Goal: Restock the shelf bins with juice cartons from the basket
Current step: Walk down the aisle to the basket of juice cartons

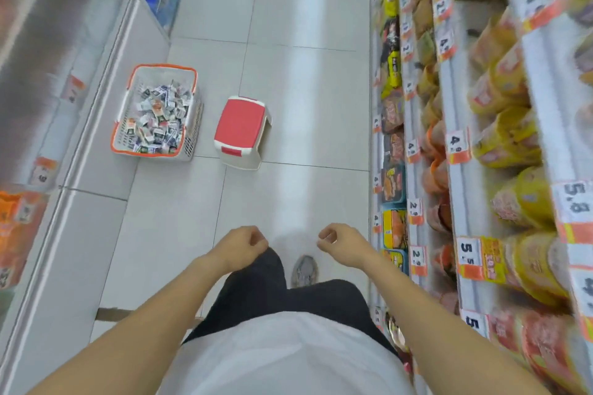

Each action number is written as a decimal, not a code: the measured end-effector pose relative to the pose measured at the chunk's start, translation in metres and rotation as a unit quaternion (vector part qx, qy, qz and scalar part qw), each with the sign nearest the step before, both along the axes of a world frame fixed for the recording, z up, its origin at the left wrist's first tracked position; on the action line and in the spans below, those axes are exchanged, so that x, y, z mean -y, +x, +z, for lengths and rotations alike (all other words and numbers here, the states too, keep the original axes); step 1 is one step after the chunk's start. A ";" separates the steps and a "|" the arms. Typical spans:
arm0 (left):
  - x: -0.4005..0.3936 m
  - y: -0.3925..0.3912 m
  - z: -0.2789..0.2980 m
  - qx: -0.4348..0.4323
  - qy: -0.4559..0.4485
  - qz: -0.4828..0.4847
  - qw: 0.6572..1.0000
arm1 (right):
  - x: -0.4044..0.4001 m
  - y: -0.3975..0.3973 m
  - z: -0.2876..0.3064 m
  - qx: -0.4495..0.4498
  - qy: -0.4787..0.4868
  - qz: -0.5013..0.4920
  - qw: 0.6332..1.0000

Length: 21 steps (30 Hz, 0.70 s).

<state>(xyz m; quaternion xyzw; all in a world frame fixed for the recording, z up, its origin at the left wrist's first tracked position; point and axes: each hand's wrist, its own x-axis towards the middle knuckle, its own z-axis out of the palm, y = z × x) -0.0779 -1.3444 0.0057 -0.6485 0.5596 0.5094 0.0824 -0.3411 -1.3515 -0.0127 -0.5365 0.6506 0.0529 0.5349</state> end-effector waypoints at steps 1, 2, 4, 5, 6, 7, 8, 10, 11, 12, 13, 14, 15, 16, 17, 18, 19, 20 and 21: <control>0.025 -0.002 -0.001 -0.002 -0.005 0.016 1.000 | 0.027 0.000 0.002 0.000 -0.002 0.002 1.000; 0.049 -0.004 -0.002 -0.009 -0.005 0.027 1.000 | 0.054 0.000 0.003 0.001 -0.002 0.002 1.000; 0.097 -0.006 -0.009 -0.025 0.007 0.029 0.999 | 0.106 0.002 0.000 0.003 0.006 0.004 1.000; 0.122 -0.006 -0.013 -0.030 0.014 0.023 0.999 | 0.132 0.003 -0.002 0.002 0.007 0.002 1.000; 0.147 -0.006 -0.018 -0.030 0.017 0.015 0.999 | 0.157 0.005 -0.005 0.000 0.010 -0.001 1.000; 0.175 -0.006 -0.022 -0.025 0.019 0.008 0.999 | 0.183 0.006 -0.007 -0.003 0.012 -0.004 1.000; 0.203 -0.006 -0.026 -0.019 0.019 0.000 1.000 | 0.209 0.007 -0.008 -0.008 0.018 -0.005 1.000; 0.258 -0.004 -0.029 -0.014 0.022 -0.008 1.000 | 0.258 0.007 -0.004 -0.023 0.031 -0.002 0.999; 0.285 -0.003 -0.028 -0.017 0.023 -0.007 1.000 | 0.283 0.007 0.001 -0.030 0.036 0.002 0.999; 0.312 -0.003 -0.026 -0.023 0.022 -0.006 0.999 | 0.307 0.007 0.006 -0.034 0.036 0.002 0.999; 0.339 -0.003 -0.024 -0.027 0.018 -0.004 0.999 | 0.333 0.007 0.011 -0.035 0.033 -0.002 0.999; 0.367 -0.002 -0.021 -0.030 0.012 -0.004 0.999 | 0.359 0.007 0.016 -0.035 0.026 -0.005 0.999; 0.393 -0.001 -0.016 -0.033 0.005 0.000 0.999 | 0.385 0.008 0.021 -0.036 0.018 -0.005 0.999; 0.418 0.000 -0.011 -0.039 -0.002 0.006 0.999 | 0.411 0.010 0.025 -0.038 0.010 -0.001 0.999; 0.441 0.002 -0.008 -0.048 -0.005 0.019 0.999 | 0.436 0.012 0.027 -0.038 0.004 0.006 0.999; 0.462 0.004 -0.007 -0.059 -0.008 0.034 0.998 | 0.462 0.015 0.027 -0.036 0.000 0.015 0.999; 0.480 0.006 -0.007 -0.067 -0.009 0.049 0.997 | 0.486 0.019 0.027 -0.034 -0.005 0.024 0.999; 0.498 0.009 -0.008 -0.073 -0.011 0.062 0.995 | 0.510 0.024 0.026 -0.033 -0.010 0.035 0.999; 0.515 0.012 -0.010 -0.074 -0.011 0.075 0.994 | 0.535 0.029 0.024 -0.031 -0.019 0.046 0.998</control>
